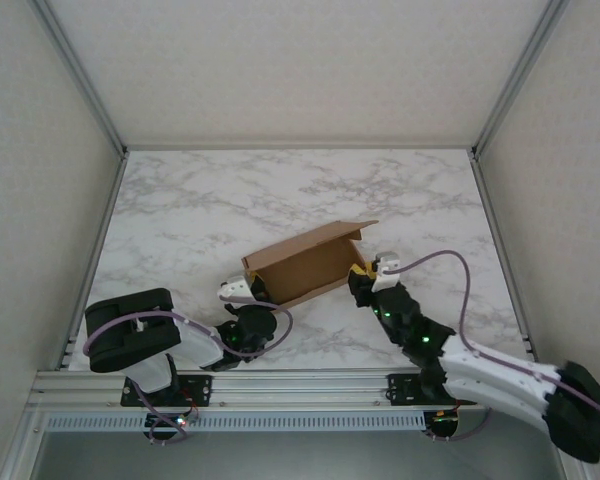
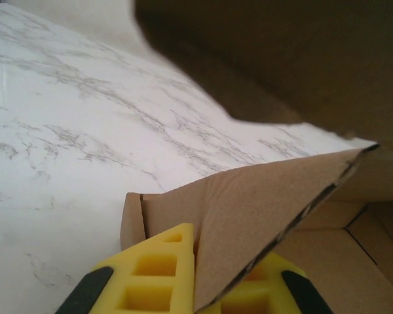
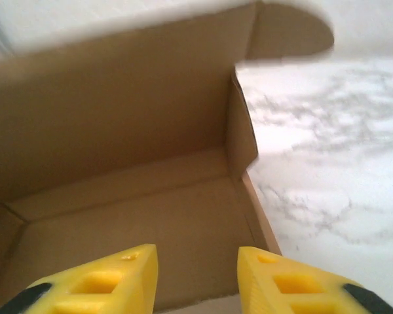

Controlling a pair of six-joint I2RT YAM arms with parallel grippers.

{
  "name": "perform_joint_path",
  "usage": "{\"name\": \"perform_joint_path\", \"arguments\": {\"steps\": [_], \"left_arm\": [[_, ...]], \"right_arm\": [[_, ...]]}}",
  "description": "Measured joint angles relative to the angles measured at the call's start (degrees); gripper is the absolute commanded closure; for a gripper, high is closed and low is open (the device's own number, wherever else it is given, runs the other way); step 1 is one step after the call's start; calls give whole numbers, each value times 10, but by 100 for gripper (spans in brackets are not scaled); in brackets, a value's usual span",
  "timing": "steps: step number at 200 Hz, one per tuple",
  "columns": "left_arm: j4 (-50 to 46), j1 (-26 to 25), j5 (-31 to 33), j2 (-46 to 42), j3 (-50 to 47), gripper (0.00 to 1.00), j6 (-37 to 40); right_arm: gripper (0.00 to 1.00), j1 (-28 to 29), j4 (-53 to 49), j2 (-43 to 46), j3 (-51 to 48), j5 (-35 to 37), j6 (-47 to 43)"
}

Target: Fold the paper box

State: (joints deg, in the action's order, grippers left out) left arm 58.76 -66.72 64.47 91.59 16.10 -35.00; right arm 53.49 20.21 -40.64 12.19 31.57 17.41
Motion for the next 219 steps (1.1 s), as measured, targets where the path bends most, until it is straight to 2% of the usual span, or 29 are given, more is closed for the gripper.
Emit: {"name": "perform_joint_path", "arguments": {"steps": [25, 49, 69, 111, 136, 160, 174, 194, 219], "left_arm": [[0, 0, 4, 8, 5, 100, 2], [0, 0, 9, 20, 13, 100, 9], [3, 0, 12, 30, 19, 100, 24], [8, -3, 17, 51, 33, 100, 61], [6, -4, 18, 54, 37, 100, 74], [1, -4, 16, 52, 37, 90, 85], [-14, -6, -5, 50, 28, 83, 98], [-60, -11, -33, 56, 2, 70, 121], [-67, -31, -35, 49, -1, 55, 148]], "right_arm": [[61, -2, -79, 124, 35, -24, -20], [68, -14, -151, 114, 121, -48, -28], [74, -21, -193, 23, 227, -66, -26], [73, -72, -326, -254, 499, -149, 18], [73, -91, -378, -360, 563, -192, 43], [74, -96, -422, -407, 562, -218, 65], [74, -98, -433, -416, 556, -228, 75], [74, -100, -436, -416, 542, -233, 87], [74, -101, -434, -416, 520, -235, 95]]}}
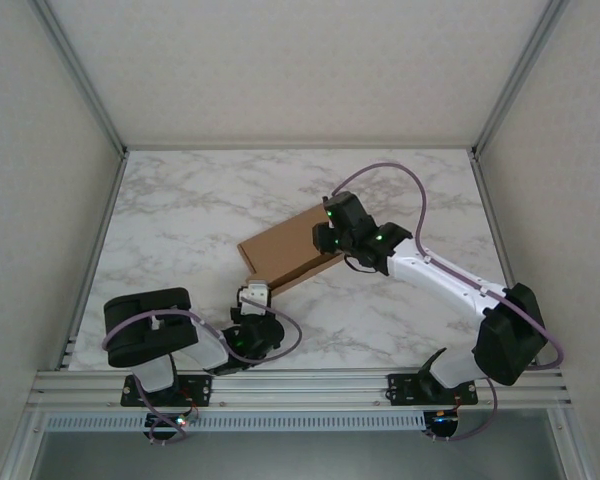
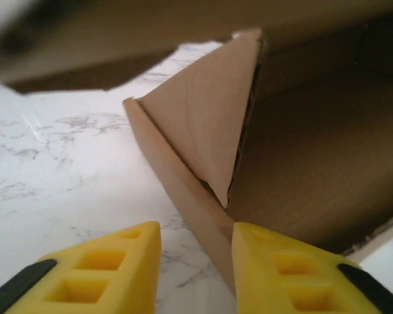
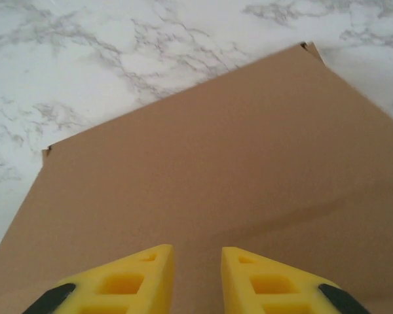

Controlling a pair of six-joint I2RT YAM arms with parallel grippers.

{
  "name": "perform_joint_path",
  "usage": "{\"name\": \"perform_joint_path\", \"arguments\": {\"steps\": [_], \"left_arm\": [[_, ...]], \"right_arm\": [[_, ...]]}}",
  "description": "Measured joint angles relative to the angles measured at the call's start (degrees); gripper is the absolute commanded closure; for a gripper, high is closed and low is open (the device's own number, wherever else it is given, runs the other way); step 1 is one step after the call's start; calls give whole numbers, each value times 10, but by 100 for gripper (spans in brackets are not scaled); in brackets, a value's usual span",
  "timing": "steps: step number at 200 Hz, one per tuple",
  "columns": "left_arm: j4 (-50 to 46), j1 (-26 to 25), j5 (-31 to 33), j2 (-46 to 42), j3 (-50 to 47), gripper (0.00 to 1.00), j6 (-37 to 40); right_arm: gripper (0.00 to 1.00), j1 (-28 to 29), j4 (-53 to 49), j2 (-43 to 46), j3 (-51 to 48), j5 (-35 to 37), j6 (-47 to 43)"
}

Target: Fold the paper box

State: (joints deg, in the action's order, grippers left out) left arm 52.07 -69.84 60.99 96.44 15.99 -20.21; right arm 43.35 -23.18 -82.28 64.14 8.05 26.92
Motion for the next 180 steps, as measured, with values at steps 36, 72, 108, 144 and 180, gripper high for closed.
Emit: {"name": "perform_joint_path", "arguments": {"steps": [36, 72, 108, 144, 180], "left_arm": [[-28, -49, -18, -22, 4, 41, 27], [-80, -73, -66, -90, 0, 29, 38], [-125, -86, -127, -200, -2, 30, 44], [-181, -90, -219, -307, -6, 33, 58], [-213, -92, -309, -440, -24, 35, 88]], "right_arm": [[74, -18, 2, -3, -13, -8, 8], [73, -21, 8, -28, -13, -13, 8], [72, -21, 12, -68, -13, -19, 8], [70, -22, 17, -86, -14, -18, 8], [69, -25, 28, -97, -14, -17, 8]]}}
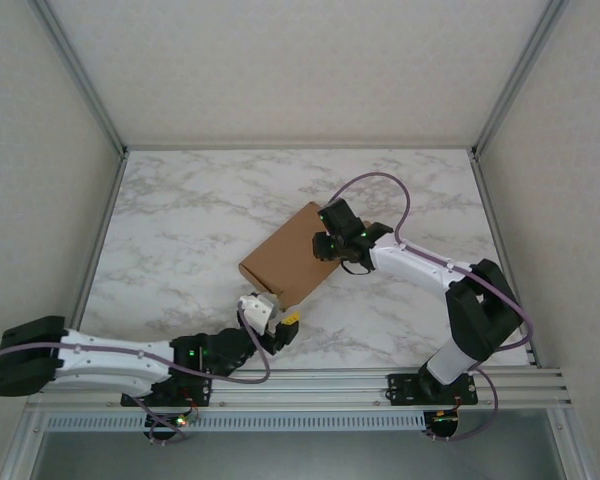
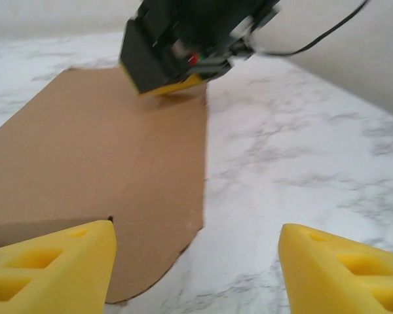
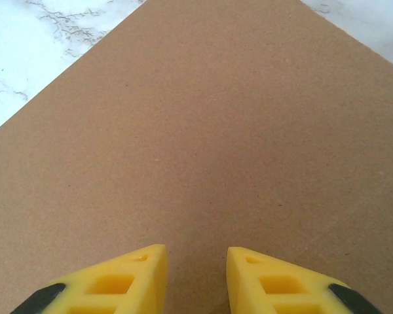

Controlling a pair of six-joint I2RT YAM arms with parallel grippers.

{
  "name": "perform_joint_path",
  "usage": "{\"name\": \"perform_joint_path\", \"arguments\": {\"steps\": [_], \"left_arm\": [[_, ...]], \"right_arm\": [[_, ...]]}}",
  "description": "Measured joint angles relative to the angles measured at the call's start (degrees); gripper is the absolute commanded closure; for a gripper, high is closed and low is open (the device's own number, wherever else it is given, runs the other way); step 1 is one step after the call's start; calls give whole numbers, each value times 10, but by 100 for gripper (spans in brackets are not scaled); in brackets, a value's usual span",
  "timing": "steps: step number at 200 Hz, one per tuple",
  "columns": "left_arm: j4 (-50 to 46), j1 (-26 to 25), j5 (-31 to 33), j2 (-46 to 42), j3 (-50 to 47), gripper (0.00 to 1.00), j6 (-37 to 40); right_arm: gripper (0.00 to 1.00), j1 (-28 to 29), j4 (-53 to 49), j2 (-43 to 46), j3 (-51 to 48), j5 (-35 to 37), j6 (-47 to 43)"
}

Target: Fold the paper box

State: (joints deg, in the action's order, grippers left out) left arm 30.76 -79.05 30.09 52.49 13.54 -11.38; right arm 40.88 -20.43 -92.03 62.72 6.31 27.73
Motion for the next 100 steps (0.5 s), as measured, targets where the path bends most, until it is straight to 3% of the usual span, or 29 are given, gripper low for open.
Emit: {"name": "perform_joint_path", "arguments": {"steps": [19, 39, 77, 100], "left_arm": [[-11, 3, -10, -42, -2, 36, 2], [-33, 33, -13, -59, 3, 43, -29], [-83, 225, -101, -48, 21, 50, -176], [-106, 280, -147, -15, 33, 51, -228]], "right_arm": [[68, 0, 5, -6, 0, -2, 0], [69, 0, 7, -17, 0, -5, 0], [70, -2, 12, -41, -7, -8, 0], [70, -4, 21, -48, -13, -16, 2]]}}
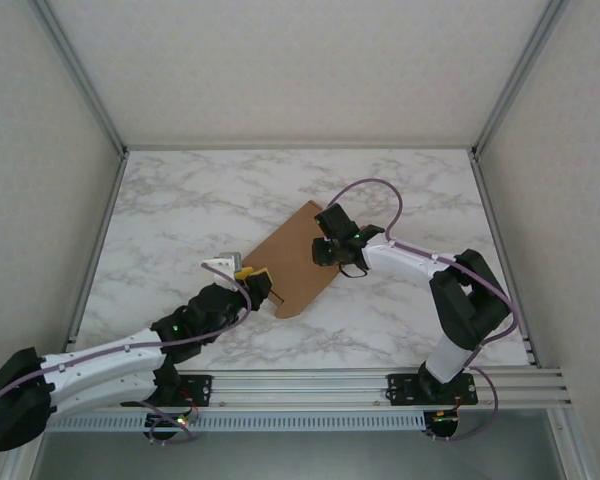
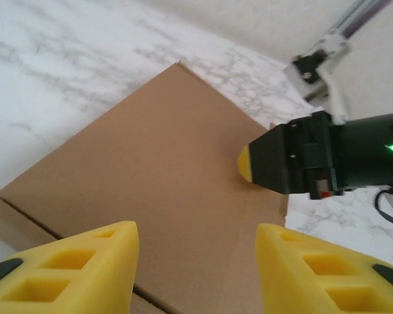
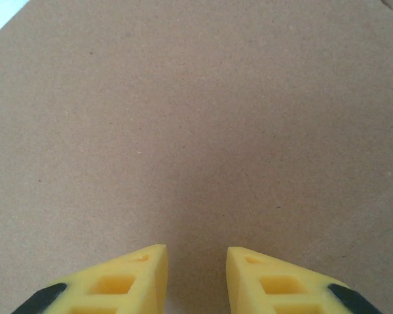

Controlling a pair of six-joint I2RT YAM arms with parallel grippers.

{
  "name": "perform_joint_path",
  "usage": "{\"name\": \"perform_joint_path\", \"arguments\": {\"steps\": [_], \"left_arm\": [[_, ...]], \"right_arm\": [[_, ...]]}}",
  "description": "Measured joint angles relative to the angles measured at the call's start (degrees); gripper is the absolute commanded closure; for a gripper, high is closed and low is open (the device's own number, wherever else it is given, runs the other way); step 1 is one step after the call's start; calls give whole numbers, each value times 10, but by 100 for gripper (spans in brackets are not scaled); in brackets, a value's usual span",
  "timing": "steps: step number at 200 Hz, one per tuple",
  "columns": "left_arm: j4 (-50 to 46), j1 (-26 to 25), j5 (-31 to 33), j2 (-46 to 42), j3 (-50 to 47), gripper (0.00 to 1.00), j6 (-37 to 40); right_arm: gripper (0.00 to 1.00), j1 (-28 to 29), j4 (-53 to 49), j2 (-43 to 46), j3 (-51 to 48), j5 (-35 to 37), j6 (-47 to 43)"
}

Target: Fold the paper box

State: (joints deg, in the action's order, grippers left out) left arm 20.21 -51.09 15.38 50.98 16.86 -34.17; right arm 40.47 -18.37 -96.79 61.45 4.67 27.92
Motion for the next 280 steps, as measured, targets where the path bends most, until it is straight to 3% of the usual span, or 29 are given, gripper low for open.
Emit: {"name": "perform_joint_path", "arguments": {"steps": [52, 109, 138, 169, 228, 261, 280], "left_arm": [[-9, 51, -93, 135, 19, 49, -92], [-14, 89, -152, 207, 59, 55, -115], [-17, 97, -161, 224, 72, 57, -116], [-41, 106, -169, 216, 80, 53, -115], [-114, 172, -178, 239, 135, 51, -91], [-138, 187, -169, 284, 186, 50, -66], [-151, 193, -172, 288, 203, 49, -55]], "right_arm": [[71, -2, 30, -16, -2, -19, 12], [71, -11, 58, -17, -10, -21, 19], [71, -14, 59, -17, -11, -13, 20], [71, -14, 59, -16, -12, -18, 23], [71, 28, 49, -3, -18, -42, 50], [70, 64, 30, 13, -28, -82, 70], [63, 77, 25, 19, -28, -127, 77]]}}
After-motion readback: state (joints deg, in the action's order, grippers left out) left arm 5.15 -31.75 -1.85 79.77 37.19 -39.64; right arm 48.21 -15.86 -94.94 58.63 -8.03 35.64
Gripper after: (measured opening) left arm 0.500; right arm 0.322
